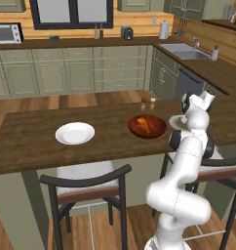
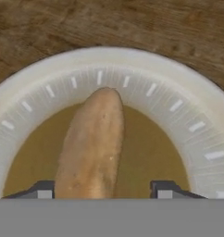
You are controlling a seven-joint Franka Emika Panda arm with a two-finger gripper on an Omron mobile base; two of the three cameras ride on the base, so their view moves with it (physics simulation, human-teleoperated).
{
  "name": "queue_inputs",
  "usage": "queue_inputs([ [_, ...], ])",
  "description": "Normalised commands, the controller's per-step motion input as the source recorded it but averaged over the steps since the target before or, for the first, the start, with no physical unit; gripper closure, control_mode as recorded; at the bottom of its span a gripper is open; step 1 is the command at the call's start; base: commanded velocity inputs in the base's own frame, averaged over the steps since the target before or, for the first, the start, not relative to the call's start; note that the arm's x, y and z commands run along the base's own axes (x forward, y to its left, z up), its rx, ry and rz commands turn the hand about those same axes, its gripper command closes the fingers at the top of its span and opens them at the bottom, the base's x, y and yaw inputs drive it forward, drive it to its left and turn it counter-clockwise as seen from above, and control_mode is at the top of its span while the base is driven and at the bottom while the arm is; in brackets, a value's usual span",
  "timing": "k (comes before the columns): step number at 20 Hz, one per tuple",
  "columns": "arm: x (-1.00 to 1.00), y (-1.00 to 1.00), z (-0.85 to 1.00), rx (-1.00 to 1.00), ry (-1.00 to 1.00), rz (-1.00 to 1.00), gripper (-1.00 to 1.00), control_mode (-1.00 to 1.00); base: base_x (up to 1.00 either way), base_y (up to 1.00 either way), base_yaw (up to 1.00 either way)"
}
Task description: Pick the chicken drumstick and sweet potato from their plates and place them in the bowl. Then put the bowl in the fridge.
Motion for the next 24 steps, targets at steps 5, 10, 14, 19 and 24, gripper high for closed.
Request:
queue_inputs([
  [5, -0.27, 0.27, -0.05, 0.00, 0.00, 0.00, 1.00, -1.00, 0.00, 0.00, 0.00],
  [10, -0.28, 0.10, 0.14, 0.00, 0.00, 0.00, 1.00, -1.00, 0.00, 0.00, 0.00],
  [14, -0.72, 0.00, 0.32, 0.00, 0.00, 0.00, 1.00, -1.00, 0.00, 0.00, 0.00],
  [19, -0.92, 0.23, 0.50, 0.00, -0.02, 0.00, 1.00, -1.00, 0.00, 0.00, 0.00],
  [24, -0.84, 0.87, 0.67, 0.00, -0.04, 0.00, 1.00, -1.00, 0.00, 0.00, 0.00],
])
